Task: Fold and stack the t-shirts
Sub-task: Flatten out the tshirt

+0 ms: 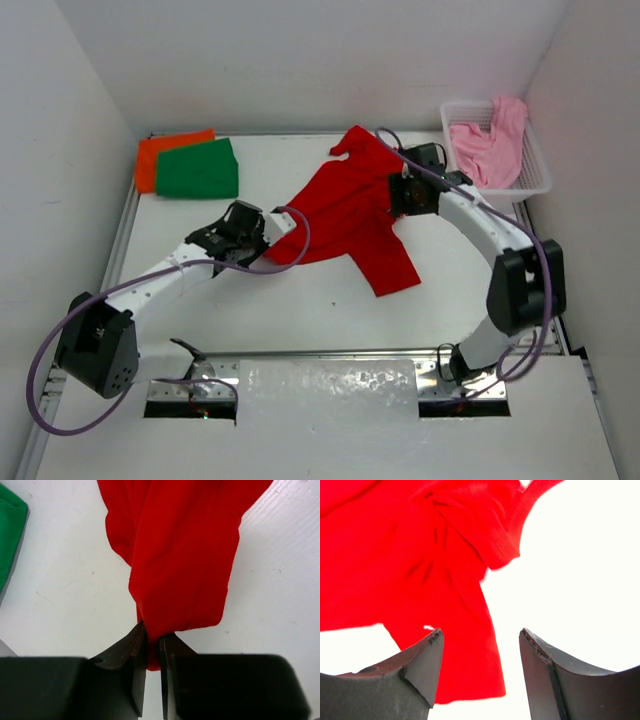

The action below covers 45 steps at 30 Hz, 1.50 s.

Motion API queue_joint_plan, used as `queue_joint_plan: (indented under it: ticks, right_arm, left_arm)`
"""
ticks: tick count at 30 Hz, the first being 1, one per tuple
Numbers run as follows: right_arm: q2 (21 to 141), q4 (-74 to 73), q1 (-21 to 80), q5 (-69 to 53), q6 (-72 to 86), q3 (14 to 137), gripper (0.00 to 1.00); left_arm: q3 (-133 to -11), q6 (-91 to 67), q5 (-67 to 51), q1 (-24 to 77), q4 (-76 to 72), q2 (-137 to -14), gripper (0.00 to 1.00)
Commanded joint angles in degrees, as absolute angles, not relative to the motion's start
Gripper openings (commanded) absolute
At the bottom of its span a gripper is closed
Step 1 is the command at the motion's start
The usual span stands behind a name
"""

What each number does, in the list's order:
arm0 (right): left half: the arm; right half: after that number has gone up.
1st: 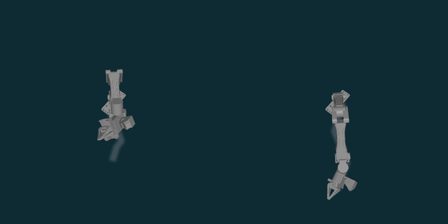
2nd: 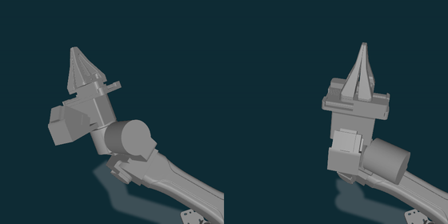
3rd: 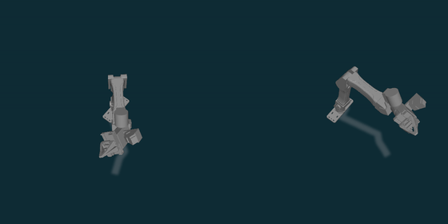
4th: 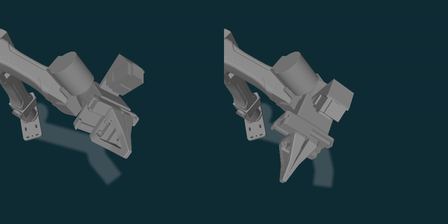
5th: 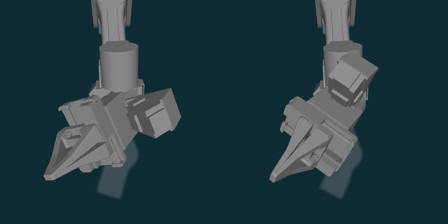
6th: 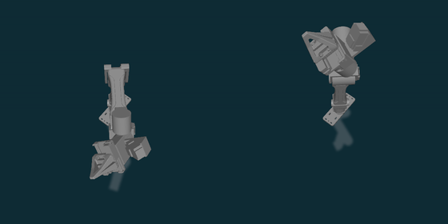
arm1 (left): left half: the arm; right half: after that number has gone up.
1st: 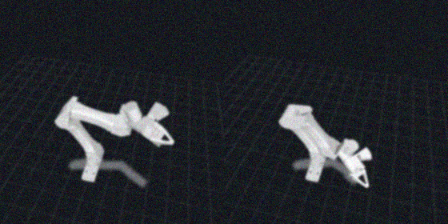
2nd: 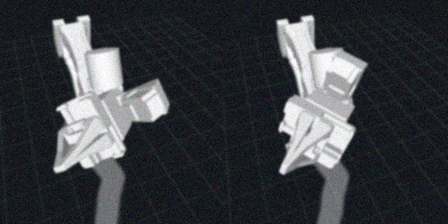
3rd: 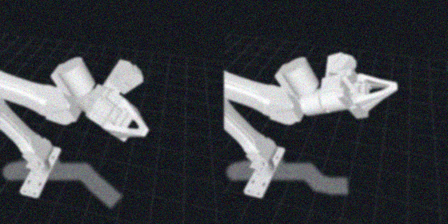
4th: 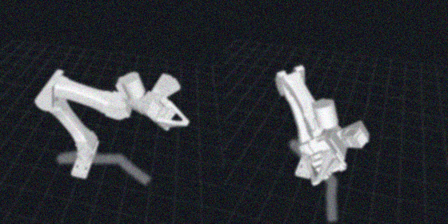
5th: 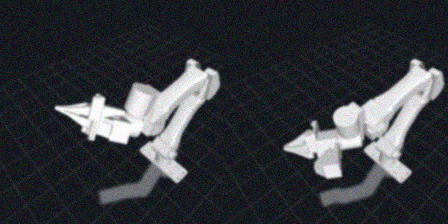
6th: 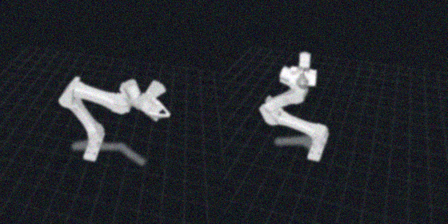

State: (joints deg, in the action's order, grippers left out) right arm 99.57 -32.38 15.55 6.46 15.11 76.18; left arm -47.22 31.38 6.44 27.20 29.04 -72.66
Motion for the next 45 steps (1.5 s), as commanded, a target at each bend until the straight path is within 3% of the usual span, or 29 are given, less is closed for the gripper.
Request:
queue_joint_plan:
  ticks: [1,6,9,13,15,16,18,19,22,28,36,40,45]
  right_arm:
    - [93.0,-27.86,15.38,9.06,16.78,66.12,0.59]
    - [90.27,-28.13,14.94,2.21,20.55,53.46,0.63]
    - [88.77,-23.74,14.94,0.27,22.49,46.07,0.8]
    - [91.22,-18.12,14.94,-0.62,22.85,41.4,0.8]
    - [93.51,-16.53,15.03,-0.18,22.5,40.0,0.73]
    - [94.12,-14.52,15.03,-0.26,22.41,39.38,0.59]
    - [95.01,-12.49,14.94,-0.88,23.11,37.54,0.43]
    - [95.1,-10.04,14.85,-0.97,23.46,36.22,0.29]
    - [93.43,-8.7,14.77,-0.44,24.61,35.51,0.01]
    - [85.62,-16.5,14.5,1.93,22.33,37.0,0.0]
    - [77.35,-21.17,14.06,1.49,21.97,37.44,0.0]
    - [75.51,-23.11,14.06,2.64,21.09,37.79,0.0]
    - [74.79,-22.5,14.06,2.02,21.62,37.61,0.0]
  left_arm:
    - [-47.64,31.2,4.66,26.81,27.77,-72.25,0.11]
    - [-47.46,31.55,4.4,26.98,28.3,-71.9,0.13]
    - [-47.29,31.73,4.04,26.89,28.56,-71.54,0.16]
    - [-46.93,31.9,4.48,26.98,28.65,-71.63,0.17]
    - [-46.93,31.99,4.66,26.98,28.65,-71.54,0.17]
    - [-47.02,31.99,4.83,26.98,28.74,-71.46,0.17]
    - [-46.93,31.99,4.92,26.98,28.83,-71.37,0.18]
    - [-46.67,32.25,5.27,26.98,28.92,-71.37,0.2]
    - [-46.15,33.3,5.28,26.98,30.22,-70.75,0.31]
    - [-41.14,43.3,0.27,27.51,39.19,-67.33,0.54]
    - [-35.59,43.43,9.92,31.56,33.59,-71.54,0.61]
    - [-39.99,42.45,7.64,26.72,33.22,-71.45,0.61]
    - [-36.22,41.31,7.55,26.98,30.24,-76.72,0.67]
